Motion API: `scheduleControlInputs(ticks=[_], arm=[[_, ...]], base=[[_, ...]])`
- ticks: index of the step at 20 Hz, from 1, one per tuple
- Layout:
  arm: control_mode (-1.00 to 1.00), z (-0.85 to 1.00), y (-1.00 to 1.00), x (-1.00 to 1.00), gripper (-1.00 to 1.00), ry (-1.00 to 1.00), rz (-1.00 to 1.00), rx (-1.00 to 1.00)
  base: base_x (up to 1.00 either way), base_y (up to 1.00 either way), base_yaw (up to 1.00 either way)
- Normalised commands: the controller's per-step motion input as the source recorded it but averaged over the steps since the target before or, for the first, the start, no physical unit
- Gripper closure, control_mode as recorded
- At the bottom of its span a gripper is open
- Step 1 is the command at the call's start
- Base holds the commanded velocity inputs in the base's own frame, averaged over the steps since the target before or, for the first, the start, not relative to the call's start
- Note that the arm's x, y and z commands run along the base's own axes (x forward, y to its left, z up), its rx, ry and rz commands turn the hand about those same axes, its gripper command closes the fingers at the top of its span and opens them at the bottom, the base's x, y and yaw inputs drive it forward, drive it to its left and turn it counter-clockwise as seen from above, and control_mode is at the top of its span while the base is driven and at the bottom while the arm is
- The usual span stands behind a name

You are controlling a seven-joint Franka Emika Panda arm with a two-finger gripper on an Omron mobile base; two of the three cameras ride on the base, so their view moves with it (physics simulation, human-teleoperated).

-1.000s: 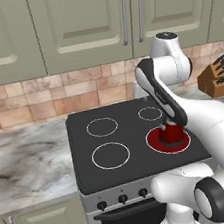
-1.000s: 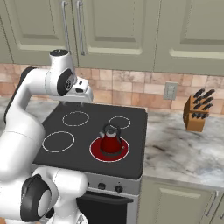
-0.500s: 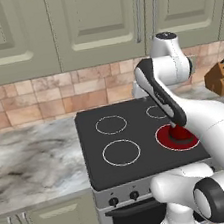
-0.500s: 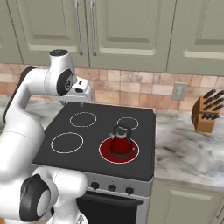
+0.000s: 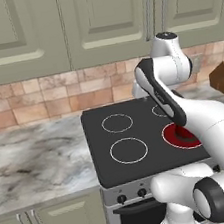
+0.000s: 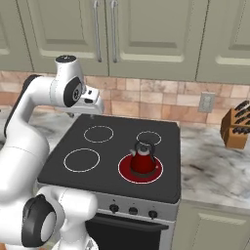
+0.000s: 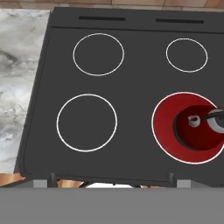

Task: The kettle is done boiling. Turn off the stove, then wait for 300 timesteps before moving the kettle to the dining table.

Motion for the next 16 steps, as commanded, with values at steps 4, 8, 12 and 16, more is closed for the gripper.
scheduleControlInputs(ticks=[4, 8, 12, 16], arm=[[1.00, 0.00, 0.00, 0.00, -1.00, 0.00, 0.00, 0.00], [1.00, 0.00, 0.00, 0.00, -1.00, 0.00, 0.00, 0.00], [1.00, 0.00, 0.00, 0.00, -1.00, 0.00, 0.00, 0.00], [1.00, 0.00, 0.00, 0.00, -1.00, 0.00, 0.00, 0.00]], base=[[-0.02, 0.50, 0.00], [0.00, 0.54, 0.00], [0.00, 0.52, 0.00], [0.00, 0.49, 0.00]])
